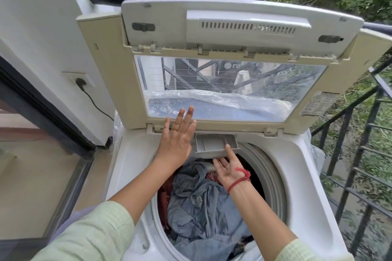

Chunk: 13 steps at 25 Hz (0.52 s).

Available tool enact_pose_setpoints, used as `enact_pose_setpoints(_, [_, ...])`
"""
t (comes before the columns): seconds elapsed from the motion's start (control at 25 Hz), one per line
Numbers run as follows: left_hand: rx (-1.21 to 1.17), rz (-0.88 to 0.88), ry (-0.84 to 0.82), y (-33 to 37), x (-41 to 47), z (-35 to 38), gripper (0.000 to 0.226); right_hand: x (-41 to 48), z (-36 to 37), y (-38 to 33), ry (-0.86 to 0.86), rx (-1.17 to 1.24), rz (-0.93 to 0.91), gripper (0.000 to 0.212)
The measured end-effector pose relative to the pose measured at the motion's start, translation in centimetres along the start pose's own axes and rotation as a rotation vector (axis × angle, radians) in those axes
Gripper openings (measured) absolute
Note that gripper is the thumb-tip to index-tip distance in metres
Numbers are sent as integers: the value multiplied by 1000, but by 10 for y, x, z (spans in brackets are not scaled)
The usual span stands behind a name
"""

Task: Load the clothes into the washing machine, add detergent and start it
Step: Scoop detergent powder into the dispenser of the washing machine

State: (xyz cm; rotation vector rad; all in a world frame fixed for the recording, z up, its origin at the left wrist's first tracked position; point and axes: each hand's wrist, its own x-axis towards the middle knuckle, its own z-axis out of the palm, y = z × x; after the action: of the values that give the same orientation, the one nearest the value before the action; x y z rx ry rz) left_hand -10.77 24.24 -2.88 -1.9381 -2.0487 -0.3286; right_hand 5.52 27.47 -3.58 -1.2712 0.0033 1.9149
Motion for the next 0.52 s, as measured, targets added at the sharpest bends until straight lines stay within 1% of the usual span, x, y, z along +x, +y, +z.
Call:
enact_pose_setpoints(0.16, [-27, -11, -49, 1, -1, 0, 78, 0, -11, 8, -15, 0, -11, 40])
enact_pose_setpoints(0.28, [-27, -10, -58, 1, -1, 0, 77, -1, -11, 7, -32, 9, 23, 15])
enact_pose_setpoints(0.32, [-26, -10, -61, 0, -1, -1, 78, -1, -11, 6, -35, 7, 33, 12])
enact_pose_setpoints(0.52, [-23, -18, -113, 1, -2, 1, 82, 5, -14, 5, -56, -20, 54, 15])
